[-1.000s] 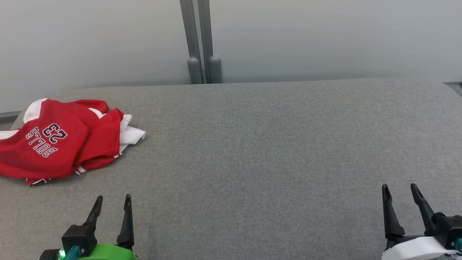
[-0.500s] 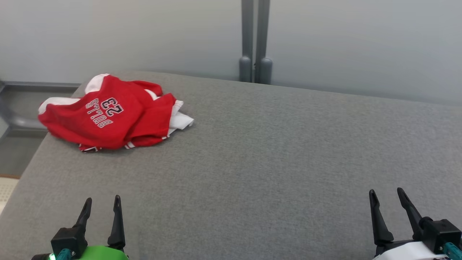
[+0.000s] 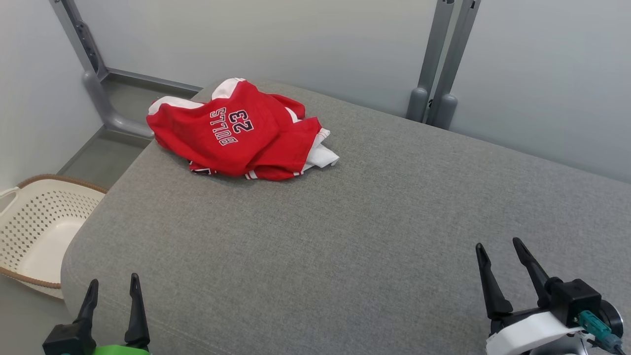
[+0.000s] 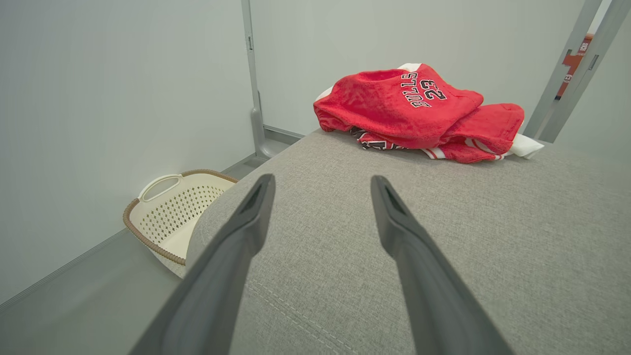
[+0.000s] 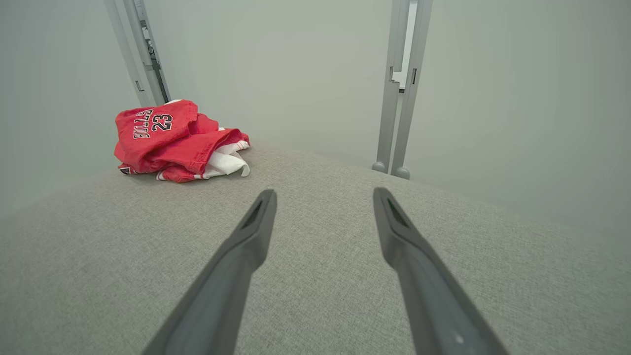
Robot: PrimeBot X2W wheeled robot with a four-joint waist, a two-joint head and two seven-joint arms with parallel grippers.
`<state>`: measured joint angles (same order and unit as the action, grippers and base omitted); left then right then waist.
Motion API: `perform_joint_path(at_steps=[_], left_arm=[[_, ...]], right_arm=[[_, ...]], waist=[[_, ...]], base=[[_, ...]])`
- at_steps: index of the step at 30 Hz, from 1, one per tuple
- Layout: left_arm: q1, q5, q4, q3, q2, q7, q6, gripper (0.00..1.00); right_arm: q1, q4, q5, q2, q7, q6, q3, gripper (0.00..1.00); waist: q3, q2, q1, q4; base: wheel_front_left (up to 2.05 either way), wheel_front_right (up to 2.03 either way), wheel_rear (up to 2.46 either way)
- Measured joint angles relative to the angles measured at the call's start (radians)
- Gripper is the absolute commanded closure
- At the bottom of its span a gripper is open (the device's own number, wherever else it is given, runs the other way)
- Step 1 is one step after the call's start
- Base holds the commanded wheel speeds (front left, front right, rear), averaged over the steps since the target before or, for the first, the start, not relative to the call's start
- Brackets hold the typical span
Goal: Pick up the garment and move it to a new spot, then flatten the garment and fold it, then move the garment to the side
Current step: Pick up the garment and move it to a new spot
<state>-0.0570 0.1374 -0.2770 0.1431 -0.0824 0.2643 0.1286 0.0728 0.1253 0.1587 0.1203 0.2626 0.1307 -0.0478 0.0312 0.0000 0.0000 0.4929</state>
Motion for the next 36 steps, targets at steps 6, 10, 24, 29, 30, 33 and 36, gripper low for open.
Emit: perform_joint_path(at_steps=[6, 10, 24, 29, 30, 33, 36], left_arm=[[0.040, -0.007, -0.050, -0.045, -0.013, 0.000, 0.000, 0.00], [0.166, 0.009, -0.119, -0.125, -0.027, -0.013, 0.000, 0.00], [0.805, 0.128, -0.515, -0.331, -0.093, -0.360, 0.003, 0.00], [0.909, 0.151, -0.654, -0.308, -0.140, -0.409, -0.006, 0.00], [0.925, 0.150, -0.679, -0.311, -0.147, -0.410, -0.008, 0.00], [0.952, 0.148, -0.737, -0.313, -0.170, -0.402, -0.008, 0.18], [0.961, 0.146, -0.789, -0.321, -0.185, -0.379, -0.007, 0.89]], right_arm=[[0.044, -0.014, 0.005, -0.007, 0.000, 0.000, 0.031, 0.00], [0.016, -0.039, -0.003, 0.023, 0.000, 0.000, 0.029, 0.00], [-0.207, -0.085, -0.003, 0.109, 0.000, 0.000, -0.027, 0.00], [-0.236, -0.095, -0.001, 0.110, 0.000, 0.000, -0.017, 0.00], [-0.239, -0.096, -0.001, 0.112, 0.000, 0.000, -0.016, 0.00], [-0.250, -0.097, 0.000, 0.114, 0.000, 0.000, -0.016, 0.00], [-0.256, -0.095, 0.002, 0.114, 0.000, 0.000, -0.016, 0.00]], waist=[[0.005, 0.0000, 0.0000, -0.005], [-0.018, 0.0000, 0.0000, -0.010], [-0.257, 0.0000, 0.0001, -0.090], [-0.351, 0.0000, 0.0002, -0.172], [-0.369, 0.0000, 0.0003, -0.190], [-0.412, 0.0000, 0.0003, -0.236], [-0.445, 0.0000, 0.0003, -0.279]], base=[[0.00, 0.00, 0.00], [0.00, 0.00, 0.00], [0.00, 0.00, 0.00], [0.00, 0.00, 0.00], [0.00, 0.00, 0.00], [0.00, 0.00, 0.00], [0.00, 0.00, 0.00]])
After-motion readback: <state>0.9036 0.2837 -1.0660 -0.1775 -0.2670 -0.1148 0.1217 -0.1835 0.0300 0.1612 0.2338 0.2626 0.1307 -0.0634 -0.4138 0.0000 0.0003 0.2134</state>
